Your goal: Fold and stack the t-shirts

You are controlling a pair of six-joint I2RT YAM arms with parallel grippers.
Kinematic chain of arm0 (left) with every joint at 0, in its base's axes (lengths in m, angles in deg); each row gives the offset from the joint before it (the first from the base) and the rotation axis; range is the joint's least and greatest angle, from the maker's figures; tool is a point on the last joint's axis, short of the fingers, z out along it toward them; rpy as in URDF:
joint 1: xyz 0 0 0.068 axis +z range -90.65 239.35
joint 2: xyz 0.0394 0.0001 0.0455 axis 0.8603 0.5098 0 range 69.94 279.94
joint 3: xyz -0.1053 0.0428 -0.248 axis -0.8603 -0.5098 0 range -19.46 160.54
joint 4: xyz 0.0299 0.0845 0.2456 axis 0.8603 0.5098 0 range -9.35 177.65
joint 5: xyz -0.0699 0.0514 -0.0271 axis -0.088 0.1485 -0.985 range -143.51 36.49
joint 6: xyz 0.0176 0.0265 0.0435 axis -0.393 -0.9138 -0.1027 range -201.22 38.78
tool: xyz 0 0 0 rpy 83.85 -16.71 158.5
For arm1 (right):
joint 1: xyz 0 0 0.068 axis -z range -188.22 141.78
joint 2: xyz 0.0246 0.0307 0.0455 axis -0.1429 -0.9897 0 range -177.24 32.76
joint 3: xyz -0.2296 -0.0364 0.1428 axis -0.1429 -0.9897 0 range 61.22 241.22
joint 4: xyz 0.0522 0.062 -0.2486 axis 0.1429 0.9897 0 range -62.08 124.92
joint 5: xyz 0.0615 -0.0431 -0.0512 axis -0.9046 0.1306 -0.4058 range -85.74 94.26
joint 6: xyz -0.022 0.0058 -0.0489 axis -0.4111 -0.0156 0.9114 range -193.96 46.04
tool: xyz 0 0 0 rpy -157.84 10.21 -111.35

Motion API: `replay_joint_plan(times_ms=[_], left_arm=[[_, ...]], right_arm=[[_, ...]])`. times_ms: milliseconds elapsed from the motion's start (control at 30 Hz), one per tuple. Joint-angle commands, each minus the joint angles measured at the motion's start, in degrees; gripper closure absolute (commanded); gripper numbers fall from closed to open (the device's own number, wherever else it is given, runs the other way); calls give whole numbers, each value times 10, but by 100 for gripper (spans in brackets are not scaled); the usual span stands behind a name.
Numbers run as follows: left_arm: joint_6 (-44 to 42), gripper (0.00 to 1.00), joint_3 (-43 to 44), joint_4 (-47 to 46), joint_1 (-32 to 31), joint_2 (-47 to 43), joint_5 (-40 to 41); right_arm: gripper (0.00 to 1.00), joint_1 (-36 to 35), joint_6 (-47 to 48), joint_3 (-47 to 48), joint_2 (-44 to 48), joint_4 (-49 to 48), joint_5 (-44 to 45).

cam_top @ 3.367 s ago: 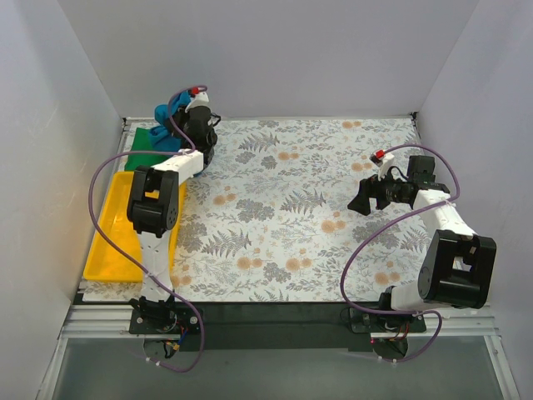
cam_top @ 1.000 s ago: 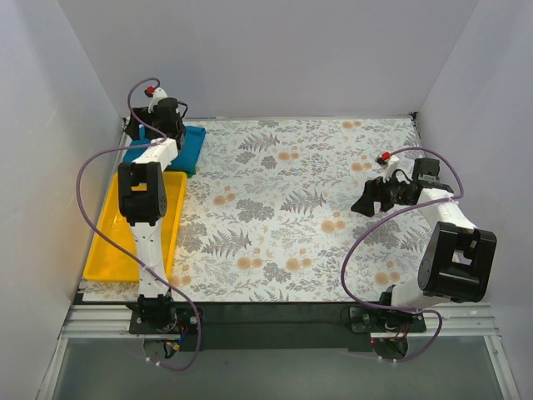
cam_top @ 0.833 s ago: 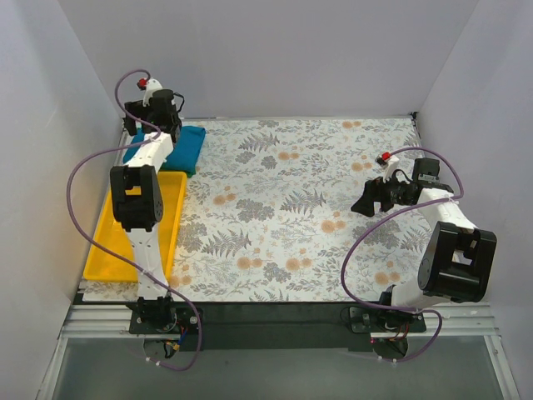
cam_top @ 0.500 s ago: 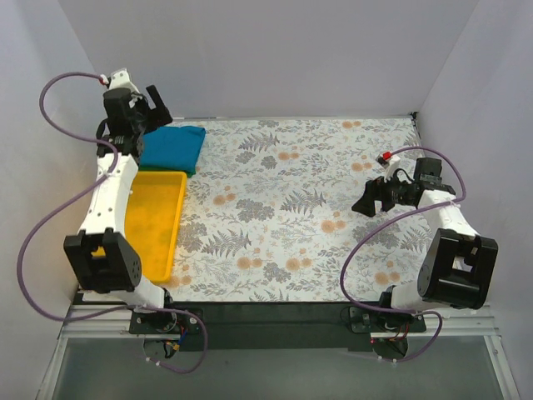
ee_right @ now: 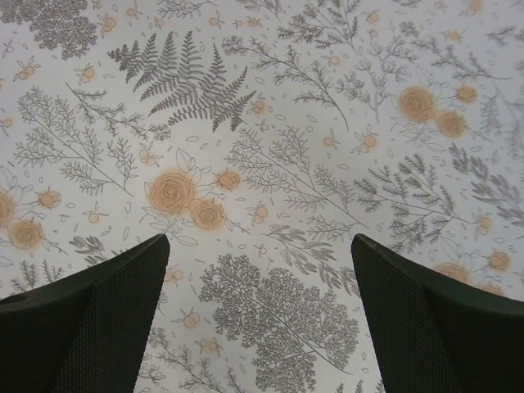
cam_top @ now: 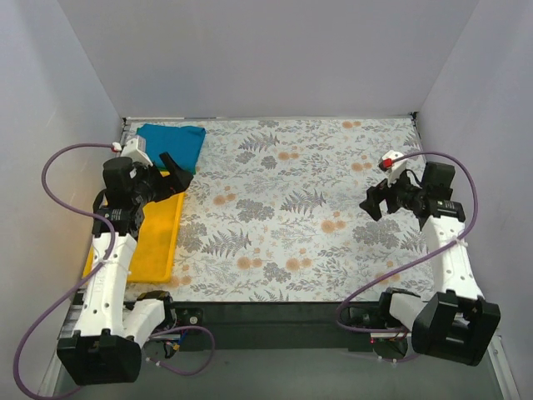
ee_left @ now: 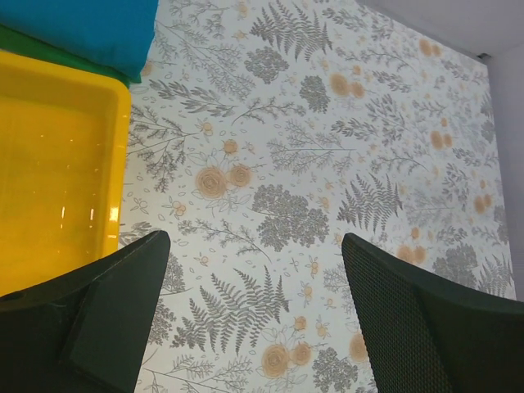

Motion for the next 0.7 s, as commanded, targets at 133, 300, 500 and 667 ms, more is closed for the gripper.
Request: replay_joint_plan(times_ms=[133, 300, 500, 667], left_arm=[[-2, 14, -37, 25, 2, -89, 3], [-5, 14, -60, 31, 1, -146, 19], [6, 14, -75, 27, 0, -168, 17], [8, 14, -81, 21, 0, -173, 13]], right_arm=[[2, -4, 18, -46, 180, -23, 175], [2, -5, -192, -57, 224, -71, 307], [2, -5, -288, -50, 230, -69, 392], [2, -4, -336, -55, 239, -71, 448]])
